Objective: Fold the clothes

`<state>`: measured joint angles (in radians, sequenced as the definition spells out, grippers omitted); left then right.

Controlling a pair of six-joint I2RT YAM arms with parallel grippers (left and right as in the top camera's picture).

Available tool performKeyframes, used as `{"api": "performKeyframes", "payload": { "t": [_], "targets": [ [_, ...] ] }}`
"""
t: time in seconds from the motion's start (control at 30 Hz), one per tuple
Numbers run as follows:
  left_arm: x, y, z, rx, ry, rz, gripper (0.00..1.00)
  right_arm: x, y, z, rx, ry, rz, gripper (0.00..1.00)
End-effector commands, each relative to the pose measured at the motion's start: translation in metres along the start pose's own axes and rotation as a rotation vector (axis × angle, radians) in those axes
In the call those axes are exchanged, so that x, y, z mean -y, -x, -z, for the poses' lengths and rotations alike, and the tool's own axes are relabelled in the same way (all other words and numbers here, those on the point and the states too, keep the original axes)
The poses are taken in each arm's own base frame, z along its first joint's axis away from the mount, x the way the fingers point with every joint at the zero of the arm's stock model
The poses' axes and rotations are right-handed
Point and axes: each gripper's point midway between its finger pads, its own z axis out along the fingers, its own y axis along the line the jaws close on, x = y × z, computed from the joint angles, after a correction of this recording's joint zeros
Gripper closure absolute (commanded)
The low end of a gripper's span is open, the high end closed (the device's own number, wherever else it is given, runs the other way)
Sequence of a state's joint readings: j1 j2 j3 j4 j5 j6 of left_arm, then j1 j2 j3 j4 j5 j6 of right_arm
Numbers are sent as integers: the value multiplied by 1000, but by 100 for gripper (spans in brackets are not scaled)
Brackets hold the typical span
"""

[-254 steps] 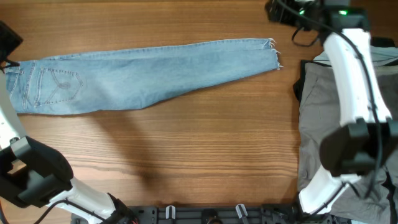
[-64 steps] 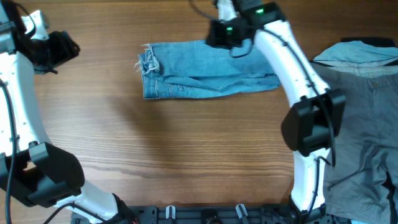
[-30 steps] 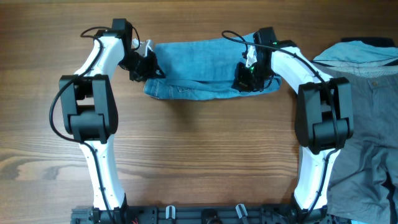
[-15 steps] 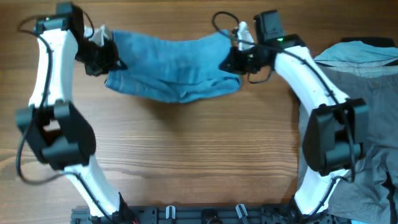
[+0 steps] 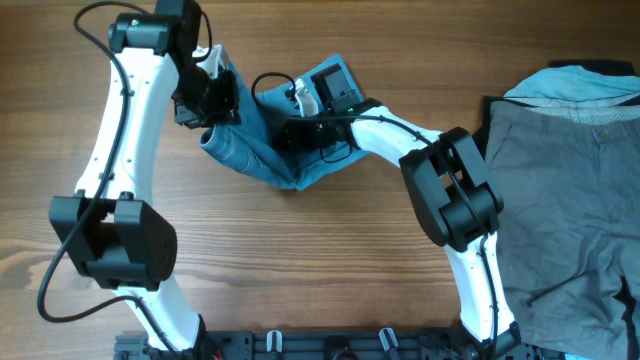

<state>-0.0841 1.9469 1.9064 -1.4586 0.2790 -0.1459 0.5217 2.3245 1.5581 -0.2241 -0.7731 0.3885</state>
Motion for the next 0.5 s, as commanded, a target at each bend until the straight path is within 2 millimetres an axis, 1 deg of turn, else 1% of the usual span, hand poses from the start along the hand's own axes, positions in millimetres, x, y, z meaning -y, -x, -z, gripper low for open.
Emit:
{"api": "performKeyframes", "payload": {
  "t": [0.0, 0.03, 0.07, 0.1, 0.13, 0.17, 0.23, 0.3, 0.33, 0.37, 0.4, 0.47],
  "targets": [
    [-6, 4, 35, 90, -4, 39, 96, -34, -3, 21, -41, 162, 19, 83],
    [-10, 5, 43, 107, 12, 44, 96, -48, 6, 40, -20, 186, 29, 83],
    [-17, 6, 54, 131, 50, 42, 96, -60, 19, 68, 24, 182, 41, 83],
    [-24, 7, 61, 146, 94, 44, 96, -64, 27, 85, 59, 166, 49, 83],
    [-30, 8, 65, 160, 135, 45, 96, -62, 37, 103, 108, 115, 45, 83],
    [-34, 8, 68, 167, 168, 46, 96, -53, 47, 122, 162, 38, 27, 83],
    [-43, 8, 72, 173, 217, 52, 96, -25, 60, 154, 251, -136, -21, 82],
    [-50, 9, 75, 185, 257, 54, 96, -1, 59, 168, 265, -227, -65, 81],
    [-49, 12, 76, 198, 253, 52, 96, 19, 50, 169, 242, -293, -110, 80],
    [-44, 16, 75, 209, 235, 45, 96, 24, 44, 166, 214, -308, -91, 79],
    [-30, 22, 72, 226, 178, 25, 96, 30, 33, 158, 166, -323, -70, 77],
    [-4, 29, 65, 240, 95, -20, 96, 41, 22, 142, 118, -351, -81, 77]
  ]
}}
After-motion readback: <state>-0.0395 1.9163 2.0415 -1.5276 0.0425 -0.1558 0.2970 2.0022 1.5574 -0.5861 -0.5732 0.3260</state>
